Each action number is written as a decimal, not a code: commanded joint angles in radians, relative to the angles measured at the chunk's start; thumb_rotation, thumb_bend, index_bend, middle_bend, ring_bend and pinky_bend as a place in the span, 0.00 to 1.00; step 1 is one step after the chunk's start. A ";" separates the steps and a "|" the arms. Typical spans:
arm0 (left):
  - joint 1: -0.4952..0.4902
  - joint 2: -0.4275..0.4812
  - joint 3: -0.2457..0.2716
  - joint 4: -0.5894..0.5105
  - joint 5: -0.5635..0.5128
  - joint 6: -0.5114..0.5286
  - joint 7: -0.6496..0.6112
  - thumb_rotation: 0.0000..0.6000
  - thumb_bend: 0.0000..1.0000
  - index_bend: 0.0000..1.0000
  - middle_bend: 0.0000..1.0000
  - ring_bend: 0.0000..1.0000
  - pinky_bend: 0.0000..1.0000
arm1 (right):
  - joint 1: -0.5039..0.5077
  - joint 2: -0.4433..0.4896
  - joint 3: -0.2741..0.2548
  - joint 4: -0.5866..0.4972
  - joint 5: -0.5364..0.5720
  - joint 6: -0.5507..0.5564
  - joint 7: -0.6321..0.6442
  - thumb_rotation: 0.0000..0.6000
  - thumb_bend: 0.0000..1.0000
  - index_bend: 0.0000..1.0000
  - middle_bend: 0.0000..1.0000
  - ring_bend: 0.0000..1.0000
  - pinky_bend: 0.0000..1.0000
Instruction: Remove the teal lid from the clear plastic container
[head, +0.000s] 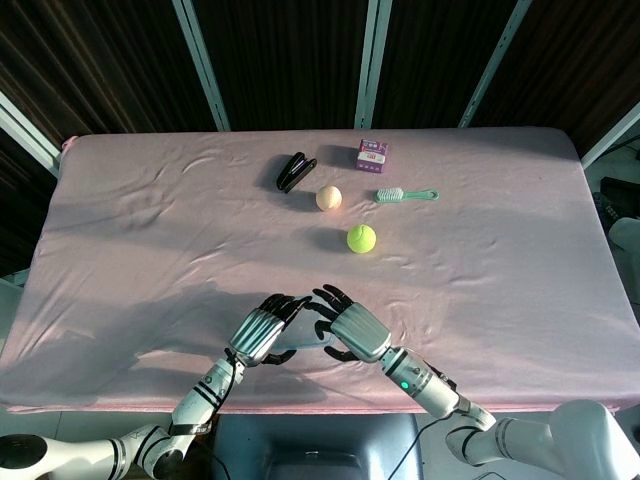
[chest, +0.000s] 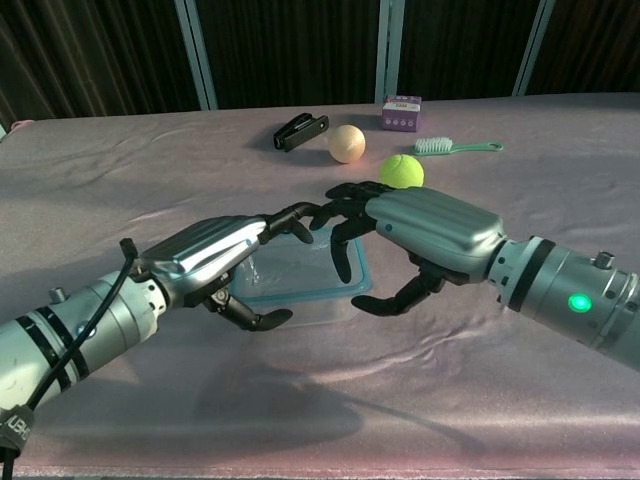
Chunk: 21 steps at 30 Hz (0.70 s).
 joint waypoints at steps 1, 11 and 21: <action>0.000 0.000 0.000 0.000 -0.001 -0.001 0.001 1.00 0.31 0.00 0.36 0.51 0.50 | -0.002 0.006 -0.003 -0.003 0.004 -0.003 -0.004 1.00 0.44 0.65 0.25 0.07 0.18; 0.003 -0.003 0.002 0.010 -0.004 -0.005 0.000 1.00 0.31 0.00 0.36 0.51 0.51 | -0.005 0.018 -0.005 -0.010 0.009 0.001 -0.002 1.00 0.44 0.65 0.25 0.07 0.18; 0.002 -0.008 0.004 0.010 0.001 -0.005 0.002 1.00 0.31 0.00 0.36 0.51 0.51 | 0.002 0.012 -0.005 -0.019 0.008 -0.002 -0.001 1.00 0.44 0.65 0.25 0.07 0.18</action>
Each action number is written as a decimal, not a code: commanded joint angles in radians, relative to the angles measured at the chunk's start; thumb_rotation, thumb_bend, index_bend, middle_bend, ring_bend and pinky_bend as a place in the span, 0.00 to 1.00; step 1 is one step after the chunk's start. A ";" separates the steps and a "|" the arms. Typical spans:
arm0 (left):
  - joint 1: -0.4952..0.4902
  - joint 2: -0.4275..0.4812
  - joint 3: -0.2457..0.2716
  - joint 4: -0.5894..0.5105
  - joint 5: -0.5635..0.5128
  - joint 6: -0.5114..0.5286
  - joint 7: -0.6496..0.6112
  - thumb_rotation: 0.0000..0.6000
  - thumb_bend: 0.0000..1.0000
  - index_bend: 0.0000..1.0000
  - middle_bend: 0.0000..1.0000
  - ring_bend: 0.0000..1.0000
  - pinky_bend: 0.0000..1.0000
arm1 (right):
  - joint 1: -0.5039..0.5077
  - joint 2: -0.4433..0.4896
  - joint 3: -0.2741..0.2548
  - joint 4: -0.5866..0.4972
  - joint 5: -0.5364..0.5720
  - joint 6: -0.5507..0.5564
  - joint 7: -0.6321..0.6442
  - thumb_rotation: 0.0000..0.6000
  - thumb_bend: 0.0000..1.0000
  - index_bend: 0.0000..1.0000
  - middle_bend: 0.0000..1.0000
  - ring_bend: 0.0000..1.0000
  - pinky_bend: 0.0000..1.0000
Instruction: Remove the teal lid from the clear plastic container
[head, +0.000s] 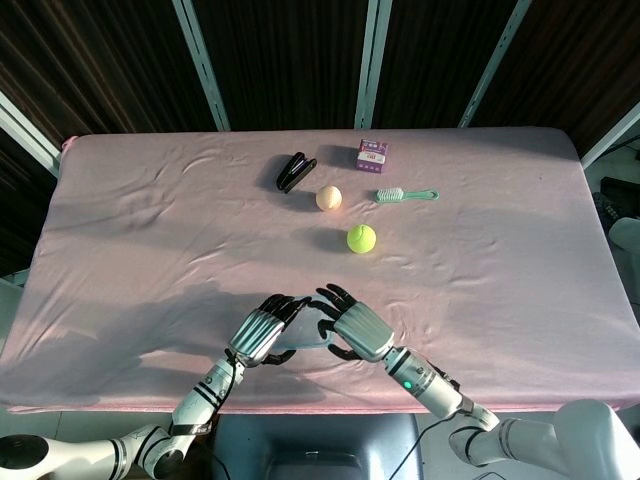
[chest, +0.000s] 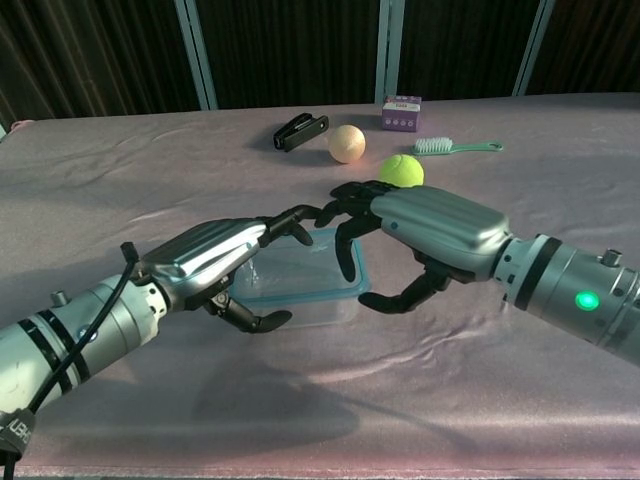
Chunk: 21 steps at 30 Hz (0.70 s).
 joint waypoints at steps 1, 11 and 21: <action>0.000 0.001 0.000 -0.001 0.000 0.000 0.001 1.00 0.31 0.00 0.36 0.51 0.51 | 0.001 -0.001 0.001 -0.002 0.002 -0.001 -0.002 1.00 0.44 0.65 0.25 0.07 0.18; 0.001 -0.003 0.006 0.008 0.016 0.009 0.006 1.00 0.31 0.00 0.37 0.52 0.51 | 0.004 0.007 0.007 -0.021 0.008 -0.004 -0.013 1.00 0.44 0.66 0.25 0.07 0.18; 0.003 -0.006 0.006 0.021 0.022 0.014 0.004 1.00 0.31 0.00 0.37 0.53 0.52 | 0.003 0.019 0.009 -0.043 0.013 -0.003 -0.026 1.00 0.44 0.67 0.25 0.07 0.18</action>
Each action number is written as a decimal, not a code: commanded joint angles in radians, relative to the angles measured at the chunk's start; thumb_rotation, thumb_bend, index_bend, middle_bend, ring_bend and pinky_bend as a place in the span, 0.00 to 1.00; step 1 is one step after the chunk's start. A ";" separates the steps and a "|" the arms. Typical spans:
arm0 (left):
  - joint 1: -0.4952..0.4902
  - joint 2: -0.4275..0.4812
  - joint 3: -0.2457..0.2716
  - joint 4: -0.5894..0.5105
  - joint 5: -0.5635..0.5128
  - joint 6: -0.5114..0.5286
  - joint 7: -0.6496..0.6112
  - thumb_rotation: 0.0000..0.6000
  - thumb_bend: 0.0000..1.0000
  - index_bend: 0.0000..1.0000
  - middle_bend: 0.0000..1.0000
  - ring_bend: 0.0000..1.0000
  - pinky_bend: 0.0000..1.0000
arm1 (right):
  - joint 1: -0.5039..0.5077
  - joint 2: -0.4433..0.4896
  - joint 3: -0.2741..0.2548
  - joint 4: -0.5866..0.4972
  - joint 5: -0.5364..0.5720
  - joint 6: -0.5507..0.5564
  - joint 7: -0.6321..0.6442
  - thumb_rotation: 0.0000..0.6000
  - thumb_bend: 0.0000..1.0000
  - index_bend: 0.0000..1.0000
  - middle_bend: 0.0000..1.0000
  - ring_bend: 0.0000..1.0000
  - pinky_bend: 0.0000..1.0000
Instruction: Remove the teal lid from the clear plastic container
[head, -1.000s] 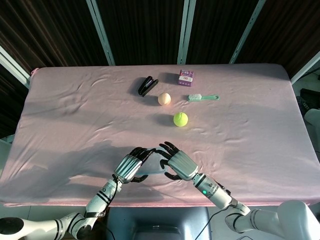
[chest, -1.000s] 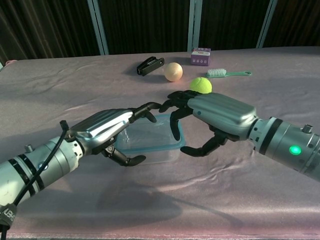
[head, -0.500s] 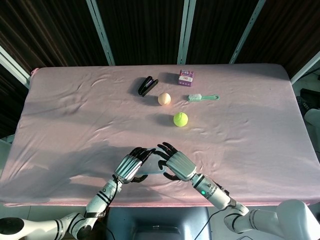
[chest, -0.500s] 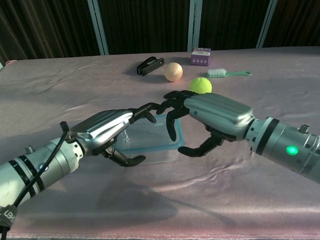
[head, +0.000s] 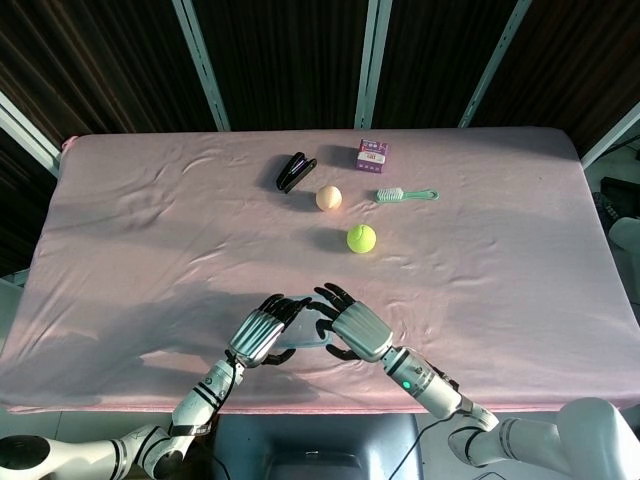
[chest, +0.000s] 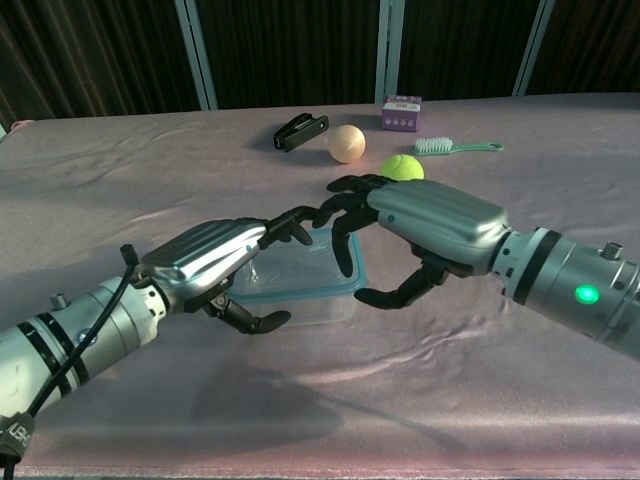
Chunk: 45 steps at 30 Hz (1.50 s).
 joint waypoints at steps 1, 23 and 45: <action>0.000 0.000 0.000 0.000 0.001 0.002 0.001 1.00 0.31 0.00 0.37 0.53 0.52 | 0.000 0.002 -0.001 -0.003 0.001 0.000 -0.001 1.00 0.44 0.67 0.25 0.07 0.18; 0.007 -0.009 0.013 0.021 0.021 0.015 0.013 1.00 0.31 0.00 0.37 0.53 0.52 | 0.007 0.016 0.017 -0.029 0.009 0.002 -0.014 1.00 0.44 0.67 0.25 0.07 0.18; 0.021 0.002 0.024 0.013 0.050 0.042 0.002 1.00 0.31 0.00 0.37 0.53 0.52 | 0.037 -0.032 0.046 0.017 0.018 -0.010 -0.028 1.00 0.44 0.67 0.25 0.07 0.20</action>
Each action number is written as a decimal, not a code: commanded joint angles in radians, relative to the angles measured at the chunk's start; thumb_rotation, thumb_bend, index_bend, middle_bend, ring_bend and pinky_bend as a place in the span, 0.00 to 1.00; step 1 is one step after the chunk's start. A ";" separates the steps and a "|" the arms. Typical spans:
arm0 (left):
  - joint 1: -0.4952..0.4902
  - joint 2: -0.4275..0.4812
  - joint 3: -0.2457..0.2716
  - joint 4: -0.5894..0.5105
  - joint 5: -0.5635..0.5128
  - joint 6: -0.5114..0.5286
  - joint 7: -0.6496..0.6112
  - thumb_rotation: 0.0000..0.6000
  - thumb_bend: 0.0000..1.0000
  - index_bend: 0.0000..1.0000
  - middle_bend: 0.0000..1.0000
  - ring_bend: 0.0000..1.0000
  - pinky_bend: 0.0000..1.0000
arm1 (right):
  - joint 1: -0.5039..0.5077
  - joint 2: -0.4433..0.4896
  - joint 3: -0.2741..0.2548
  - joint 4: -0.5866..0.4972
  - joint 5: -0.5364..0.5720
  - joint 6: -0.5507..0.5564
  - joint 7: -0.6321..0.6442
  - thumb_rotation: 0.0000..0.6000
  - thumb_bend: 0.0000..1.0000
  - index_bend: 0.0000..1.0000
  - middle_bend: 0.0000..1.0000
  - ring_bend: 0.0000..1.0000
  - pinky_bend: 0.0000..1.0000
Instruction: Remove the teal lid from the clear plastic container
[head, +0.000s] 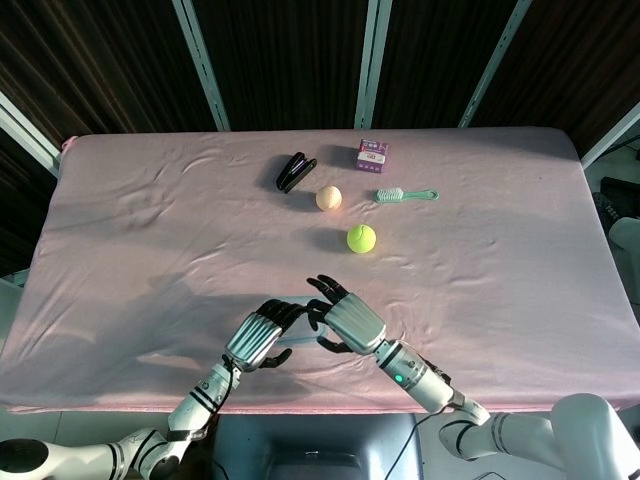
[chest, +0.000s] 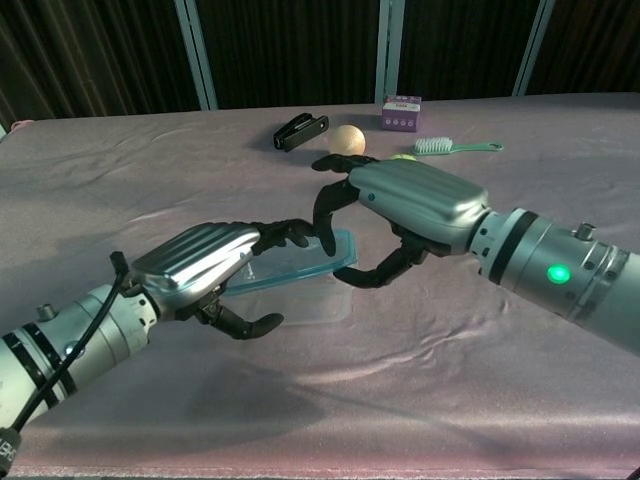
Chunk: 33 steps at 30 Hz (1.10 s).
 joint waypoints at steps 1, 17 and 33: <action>0.001 0.002 0.001 -0.001 0.004 0.004 -0.001 1.00 0.31 0.00 0.37 0.53 0.52 | 0.005 -0.010 0.004 0.010 0.002 -0.002 0.002 1.00 0.44 0.68 0.25 0.08 0.20; 0.006 0.000 0.002 -0.001 0.020 0.018 -0.009 1.00 0.31 0.00 0.36 0.50 0.49 | 0.008 -0.053 -0.002 0.069 -0.062 0.101 -0.008 1.00 0.57 0.82 0.31 0.16 0.33; 0.004 -0.016 0.004 0.052 0.066 0.058 -0.030 1.00 0.31 0.00 0.05 0.00 0.00 | 0.008 0.002 0.003 0.022 -0.116 0.182 -0.053 1.00 0.57 0.83 0.31 0.17 0.34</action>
